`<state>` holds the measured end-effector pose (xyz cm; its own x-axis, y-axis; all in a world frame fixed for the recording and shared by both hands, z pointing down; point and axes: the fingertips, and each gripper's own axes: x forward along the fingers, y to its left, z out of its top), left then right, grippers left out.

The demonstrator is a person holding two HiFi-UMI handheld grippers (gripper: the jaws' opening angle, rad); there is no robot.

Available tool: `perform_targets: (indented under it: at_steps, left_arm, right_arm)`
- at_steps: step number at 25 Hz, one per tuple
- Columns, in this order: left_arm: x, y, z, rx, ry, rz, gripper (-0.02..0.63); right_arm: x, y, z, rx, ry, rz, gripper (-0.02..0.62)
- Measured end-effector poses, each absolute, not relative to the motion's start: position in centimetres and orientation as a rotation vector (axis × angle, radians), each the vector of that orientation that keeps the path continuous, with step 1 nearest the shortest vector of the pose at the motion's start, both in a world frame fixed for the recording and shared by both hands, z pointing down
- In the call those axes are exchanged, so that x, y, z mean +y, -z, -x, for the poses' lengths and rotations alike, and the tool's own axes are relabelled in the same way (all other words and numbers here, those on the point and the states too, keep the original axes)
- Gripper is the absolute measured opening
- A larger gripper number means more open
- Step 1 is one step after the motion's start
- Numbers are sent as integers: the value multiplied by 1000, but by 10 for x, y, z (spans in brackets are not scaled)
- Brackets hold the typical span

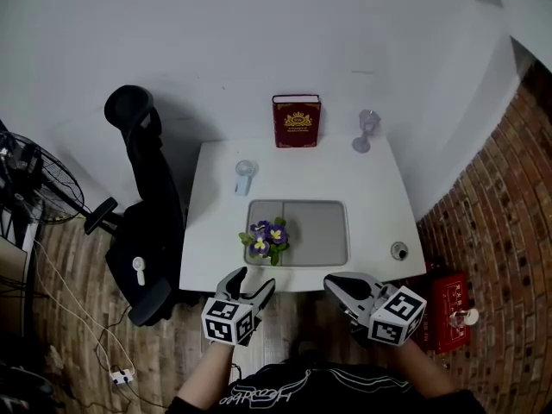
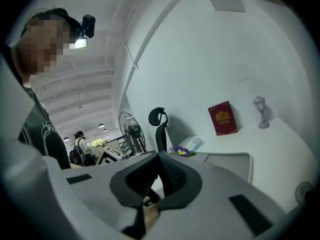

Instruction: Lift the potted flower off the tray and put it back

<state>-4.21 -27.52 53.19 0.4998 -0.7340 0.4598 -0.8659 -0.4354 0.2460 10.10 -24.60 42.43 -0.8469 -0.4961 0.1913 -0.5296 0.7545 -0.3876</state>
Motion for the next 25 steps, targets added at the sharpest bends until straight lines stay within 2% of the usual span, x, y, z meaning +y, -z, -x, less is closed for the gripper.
perform_targets:
  at_steps: [1, 3, 7, 14, 25]
  left_arm:
    - [-267, -519, 40, -1299, -362, -2328, 325]
    - [-250, -493, 36, -1266, -301, -2390, 149]
    - [-218, -450, 29, -1165, -170, -2463, 60]
    - [-173, -397, 27, -1090, -56, -2553, 43]
    - [-133, -391, 33, -1108, -99, -2594, 43]
  right_arm:
    - [-241, -424, -97, -2875, -672, -830, 3]
    - [-232, -425, -90, -2884, -674, -810, 3]
    - [-210, -424, -79, -2904, -672, -797, 2]
    - [-170, -401, -68, -2970, -610, -814, 2]
    - [-130, -389, -55, -3007, -565, -866, 3]
